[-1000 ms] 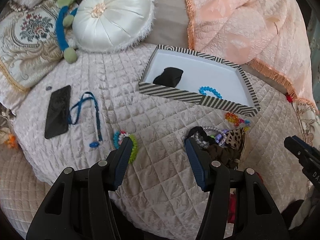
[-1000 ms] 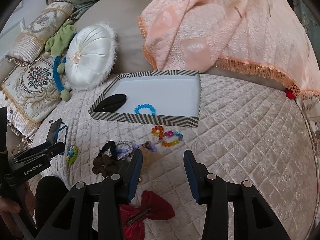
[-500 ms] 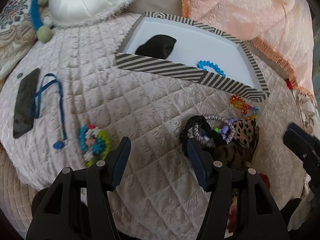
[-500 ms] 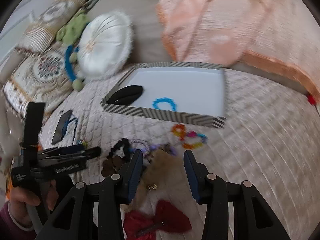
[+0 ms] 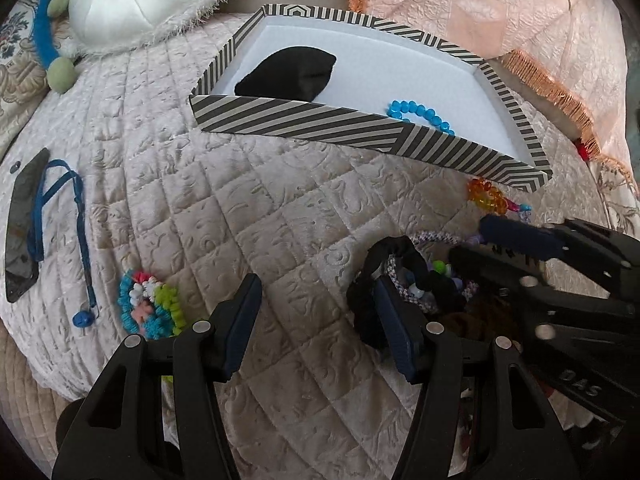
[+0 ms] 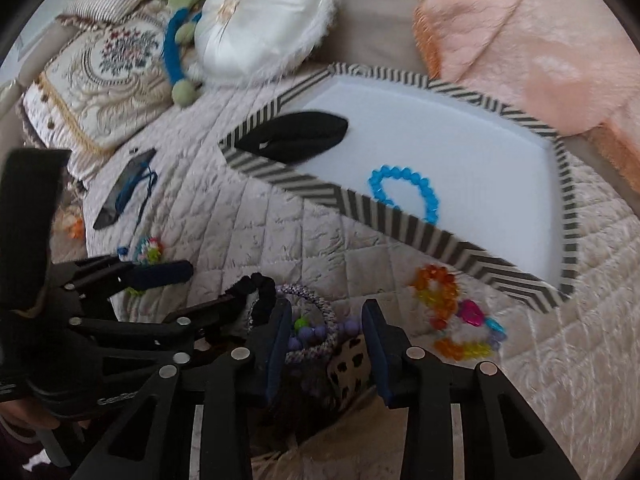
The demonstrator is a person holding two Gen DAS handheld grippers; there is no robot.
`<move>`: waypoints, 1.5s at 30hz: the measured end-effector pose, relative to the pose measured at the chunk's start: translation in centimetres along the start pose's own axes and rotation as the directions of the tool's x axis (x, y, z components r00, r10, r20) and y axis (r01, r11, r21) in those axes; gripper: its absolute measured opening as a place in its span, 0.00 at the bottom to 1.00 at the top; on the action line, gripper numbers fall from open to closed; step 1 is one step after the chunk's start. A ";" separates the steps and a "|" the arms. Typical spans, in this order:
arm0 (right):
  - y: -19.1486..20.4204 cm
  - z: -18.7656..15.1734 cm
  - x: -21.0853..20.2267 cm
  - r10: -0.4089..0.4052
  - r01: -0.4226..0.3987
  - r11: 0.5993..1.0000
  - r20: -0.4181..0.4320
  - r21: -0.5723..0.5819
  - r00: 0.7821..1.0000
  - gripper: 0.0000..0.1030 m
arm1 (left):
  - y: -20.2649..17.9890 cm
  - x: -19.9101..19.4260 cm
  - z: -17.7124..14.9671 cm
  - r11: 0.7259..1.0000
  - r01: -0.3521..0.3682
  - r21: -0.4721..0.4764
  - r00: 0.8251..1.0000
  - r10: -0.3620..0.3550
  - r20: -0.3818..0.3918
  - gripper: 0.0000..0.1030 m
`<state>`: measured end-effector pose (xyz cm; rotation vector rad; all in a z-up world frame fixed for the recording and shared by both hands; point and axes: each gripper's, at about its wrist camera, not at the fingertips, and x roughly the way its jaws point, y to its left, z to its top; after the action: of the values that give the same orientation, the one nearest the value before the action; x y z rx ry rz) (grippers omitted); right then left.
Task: Organize jewelry
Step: 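Grasp the black scrunchie with left tool while right tool grasps lavender bracelet, then place scrunchie and lavender bracelet in the tray and open both tools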
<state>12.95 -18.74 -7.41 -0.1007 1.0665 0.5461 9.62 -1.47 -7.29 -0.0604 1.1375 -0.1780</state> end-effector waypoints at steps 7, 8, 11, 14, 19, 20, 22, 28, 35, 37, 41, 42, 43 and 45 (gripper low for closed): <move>0.9 0.3 1.4 -0.008 0.005 0.998 -0.038 -0.070 0.999 0.10 | 0.0 0.0 0.5 1.000 -0.010 0.023 1.000 0.010 0.017 0.11; 1.0 0.4 0.9 -0.017 0.015 0.997 -0.021 -0.070 1.000 0.08 | 0.2 -0.2 0.6 1.000 -0.004 0.018 1.000 0.004 0.019 0.10; 0.4 0.5 -0.8 0.017 -0.016 1.000 0.035 -0.016 0.999 0.07 | 1.1 -1.4 1.1 1.000 0.003 -0.005 0.999 -0.003 0.048 0.09; -0.2 0.5 -2.5 0.024 -0.026 0.999 0.080 0.026 0.996 0.07 | 1.9 -2.6 1.6 1.000 0.000 -0.019 0.997 0.001 0.074 0.09; -0.8 0.3 -4.7 0.023 -0.033 0.997 0.129 0.072 0.991 0.07 | 2.2 -3.9 1.7 1.000 -0.007 -0.021 0.995 0.009 0.103 0.09; -0.7 0.2 -4.9 0.022 -0.032 0.997 0.131 0.074 0.991 0.07 | 2.1 -4.0 1.7 1.000 -0.006 -0.021 0.995 0.008 0.102 0.09; -0.4 0.3 -5.0 0.010 -0.019 0.998 0.131 0.068 0.991 0.07 | 2.0 -4.0 1.5 1.000 -0.003 -0.024 0.995 0.006 0.102 0.09; -1.1 -0.5 -5.7 -0.011 -0.003 0.995 0.143 0.099 0.990 0.07 | 2.0 -2.6 1.1 0.998 -0.001 -0.063 0.999 0.004 0.046 0.34; -2.1 -1.0 -6.6 -0.029 0.008 0.991 0.159 0.131 0.987 0.07 | 0.5 -0.5 1.3 0.998 -0.029 -0.055 0.999 0.031 0.033 0.43; -2.4 -1.2 -6.9 -0.033 0.010 0.990 0.163 0.139 0.986 0.07 | -0.2 0.3 1.3 0.999 -0.040 -0.034 0.999 0.041 0.027 0.42; -3.0 -1.4 -7.5 -0.040 0.012 0.987 0.176 0.157 0.984 0.07 | -0.7 0.9 1.0 0.997 -0.078 0.002 0.996 0.078 0.036 0.12; -3.1 -1.5 -7.7 -0.042 0.013 0.987 0.180 0.161 0.983 0.07 | -0.7 0.9 1.0 0.997 -0.071 0.001 0.997 0.071 0.040 0.07; -3.2 -1.5 -7.8 -0.044 0.013 0.986 0.184 0.165 0.982 0.07 | -0.4 0.7 1.1 0.998 -0.057 -0.006 0.998 0.057 0.041 0.07; -3.4 -1.6 -8.2 -0.046 0.012 0.985 0.194 0.172 0.980 0.07 | -0.2 0.0 1.2 0.999 -0.052 -0.007 0.997 0.052 0.054 0.05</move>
<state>10.33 -25.29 -1.82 0.0871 0.9119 0.4272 10.69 -1.67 -6.71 -0.0406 1.0842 -0.1263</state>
